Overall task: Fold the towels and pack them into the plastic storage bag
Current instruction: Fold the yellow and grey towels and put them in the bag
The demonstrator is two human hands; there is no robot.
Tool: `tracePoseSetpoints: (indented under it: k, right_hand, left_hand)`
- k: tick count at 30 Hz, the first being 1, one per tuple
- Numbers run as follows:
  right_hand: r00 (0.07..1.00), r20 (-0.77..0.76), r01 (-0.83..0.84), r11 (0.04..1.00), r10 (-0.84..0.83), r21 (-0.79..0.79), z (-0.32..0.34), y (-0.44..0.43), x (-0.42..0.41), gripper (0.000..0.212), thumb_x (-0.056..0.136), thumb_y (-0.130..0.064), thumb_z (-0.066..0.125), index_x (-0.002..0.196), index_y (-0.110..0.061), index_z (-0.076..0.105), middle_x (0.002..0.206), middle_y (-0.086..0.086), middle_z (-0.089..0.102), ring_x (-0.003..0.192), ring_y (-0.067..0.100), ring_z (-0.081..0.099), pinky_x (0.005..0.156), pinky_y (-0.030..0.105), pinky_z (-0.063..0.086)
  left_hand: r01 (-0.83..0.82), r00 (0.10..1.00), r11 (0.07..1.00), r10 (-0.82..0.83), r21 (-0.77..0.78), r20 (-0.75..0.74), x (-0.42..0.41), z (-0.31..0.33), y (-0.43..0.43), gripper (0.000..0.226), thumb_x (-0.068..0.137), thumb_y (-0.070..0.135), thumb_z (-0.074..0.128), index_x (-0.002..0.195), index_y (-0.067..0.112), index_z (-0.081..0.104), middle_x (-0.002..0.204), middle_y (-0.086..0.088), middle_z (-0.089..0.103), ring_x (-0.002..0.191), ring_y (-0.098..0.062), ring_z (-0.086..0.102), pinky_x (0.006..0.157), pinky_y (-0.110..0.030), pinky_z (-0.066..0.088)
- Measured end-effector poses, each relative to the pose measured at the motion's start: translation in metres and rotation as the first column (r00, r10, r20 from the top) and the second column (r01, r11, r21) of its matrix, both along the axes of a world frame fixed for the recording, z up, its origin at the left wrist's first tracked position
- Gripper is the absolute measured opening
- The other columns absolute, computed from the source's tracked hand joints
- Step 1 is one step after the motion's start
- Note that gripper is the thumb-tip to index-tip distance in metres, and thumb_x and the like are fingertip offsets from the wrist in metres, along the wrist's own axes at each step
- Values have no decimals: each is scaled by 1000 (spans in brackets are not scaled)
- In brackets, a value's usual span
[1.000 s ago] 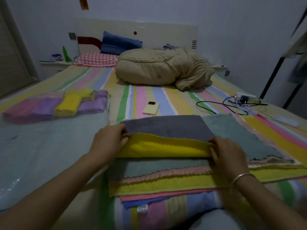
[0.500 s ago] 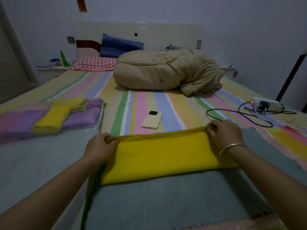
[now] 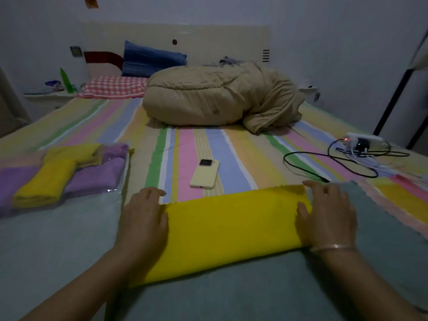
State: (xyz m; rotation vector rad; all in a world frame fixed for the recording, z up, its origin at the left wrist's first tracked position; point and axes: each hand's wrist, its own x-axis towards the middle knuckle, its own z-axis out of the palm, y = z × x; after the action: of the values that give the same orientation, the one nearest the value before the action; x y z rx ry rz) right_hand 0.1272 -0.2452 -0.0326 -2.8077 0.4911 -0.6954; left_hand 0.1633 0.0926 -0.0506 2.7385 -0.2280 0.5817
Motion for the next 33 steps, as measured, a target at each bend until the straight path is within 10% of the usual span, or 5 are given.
tracePoseSetpoints:
  k: [7,12,18,25,33]
  right_hand:
    - [948,-145,72,254,284,965,5,12,-86,71,95,-20,56,149,-37,12,81,22,71,54,29,64,42,27,46]
    - [989,103,-71,-281,103,957,-2,18,-69,67,96,-3,49,151,-29,21,141,16,44,109,33,56,91,45,49]
    - [995,82,-86,-73,-61,994,-9,43,-40,37,95,-4,49,131,-13,50,126,6,49,112,28,46,85,40,46]
    - [982,129,-179,916,141,360,13,103,-37,68,87,-12,54,149,-12,26,147,15,30,128,36,38,97,41,39]
    - [676,-251,-736,642,692,-214,-13,196,-61,46,70,-38,37,96,-20,70,126,6,63,106,26,65,89,49,52]
  left_hand:
    - [206,978,948,-209,243,-13,-28,-21,-65,51,88,40,31,125,19,60,141,-11,51,130,-29,47,108,-52,25]
    - [225,950,959,-176,173,-258,-33,-34,-70,87,76,61,-10,151,29,21,160,-2,11,148,-18,7,119,-41,3]
    - [196,927,980,-192,-21,-322,-40,-12,-56,88,76,65,4,147,22,34,158,-5,22,145,-19,19,117,-33,16]
    - [-191,879,585,-255,-788,-402,-41,15,-7,24,101,13,40,94,23,61,118,-13,63,96,-23,62,80,-34,49]
    - [-504,737,132,-450,-854,-505,-42,17,32,19,98,20,42,99,9,58,86,-14,65,66,-21,65,52,-27,57]
